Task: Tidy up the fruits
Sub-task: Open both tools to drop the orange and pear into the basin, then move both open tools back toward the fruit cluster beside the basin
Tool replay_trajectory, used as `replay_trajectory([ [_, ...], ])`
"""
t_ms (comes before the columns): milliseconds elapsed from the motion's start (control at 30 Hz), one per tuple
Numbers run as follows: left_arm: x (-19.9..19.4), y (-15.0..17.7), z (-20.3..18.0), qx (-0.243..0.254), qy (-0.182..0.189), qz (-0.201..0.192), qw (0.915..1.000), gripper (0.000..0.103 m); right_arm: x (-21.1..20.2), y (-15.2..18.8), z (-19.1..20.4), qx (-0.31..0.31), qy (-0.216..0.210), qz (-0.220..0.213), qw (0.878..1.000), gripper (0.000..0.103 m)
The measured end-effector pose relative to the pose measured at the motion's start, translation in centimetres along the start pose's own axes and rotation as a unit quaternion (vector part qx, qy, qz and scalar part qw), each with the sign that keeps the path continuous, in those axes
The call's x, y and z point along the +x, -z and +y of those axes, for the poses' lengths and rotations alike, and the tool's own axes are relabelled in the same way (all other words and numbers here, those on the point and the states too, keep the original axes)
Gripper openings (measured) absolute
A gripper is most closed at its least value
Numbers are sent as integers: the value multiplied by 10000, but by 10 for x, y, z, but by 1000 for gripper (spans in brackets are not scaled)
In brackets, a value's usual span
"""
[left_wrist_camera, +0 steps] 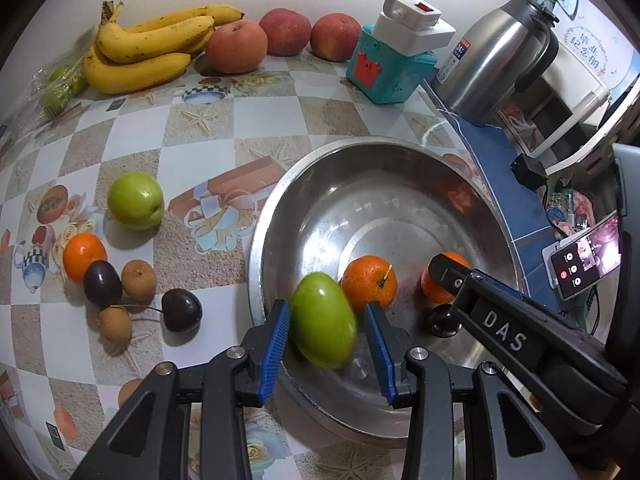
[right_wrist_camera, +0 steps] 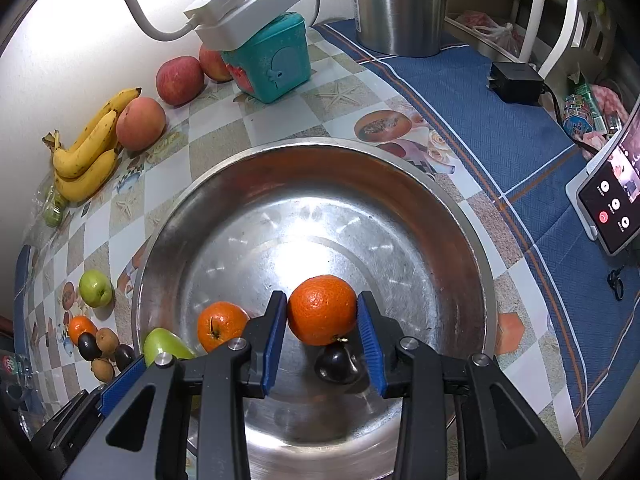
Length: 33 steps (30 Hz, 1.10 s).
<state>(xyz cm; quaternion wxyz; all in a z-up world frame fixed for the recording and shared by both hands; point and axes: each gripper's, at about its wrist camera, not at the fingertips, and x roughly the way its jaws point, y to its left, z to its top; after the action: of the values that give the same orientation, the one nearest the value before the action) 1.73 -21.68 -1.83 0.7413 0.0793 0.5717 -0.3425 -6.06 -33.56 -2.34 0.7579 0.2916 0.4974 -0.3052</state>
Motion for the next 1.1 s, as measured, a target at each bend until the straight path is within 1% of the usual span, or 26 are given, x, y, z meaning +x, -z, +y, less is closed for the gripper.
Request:
replay_trajectory([
  [167,-5,-1,1,-13,42,-50,10000,47,-1,-1,0,-9,14,-2,10000,39],
  [267,-11,-3,1,-30,73,-101,9999,49,-7,-2,1,-46,55,-92,9999,44],
  [400,-20,-5,5,-100,54,-211,9997,50,-19,-6,0,-57,46,-225,9997,44],
  [600,-32,-10,25,-455,-70,-376,9982,51,-34,-8,1,-93,31,-345,9994,44],
  [833,-49,-13,59,-1007,-324,-560,9928,51,-36,-6,7,-173,-7,-263,9995,44],
  [1100,-66,-12,105,-1606,-915,-613,9809,51,-41,0,18,-376,-2,-213,9991,43],
])
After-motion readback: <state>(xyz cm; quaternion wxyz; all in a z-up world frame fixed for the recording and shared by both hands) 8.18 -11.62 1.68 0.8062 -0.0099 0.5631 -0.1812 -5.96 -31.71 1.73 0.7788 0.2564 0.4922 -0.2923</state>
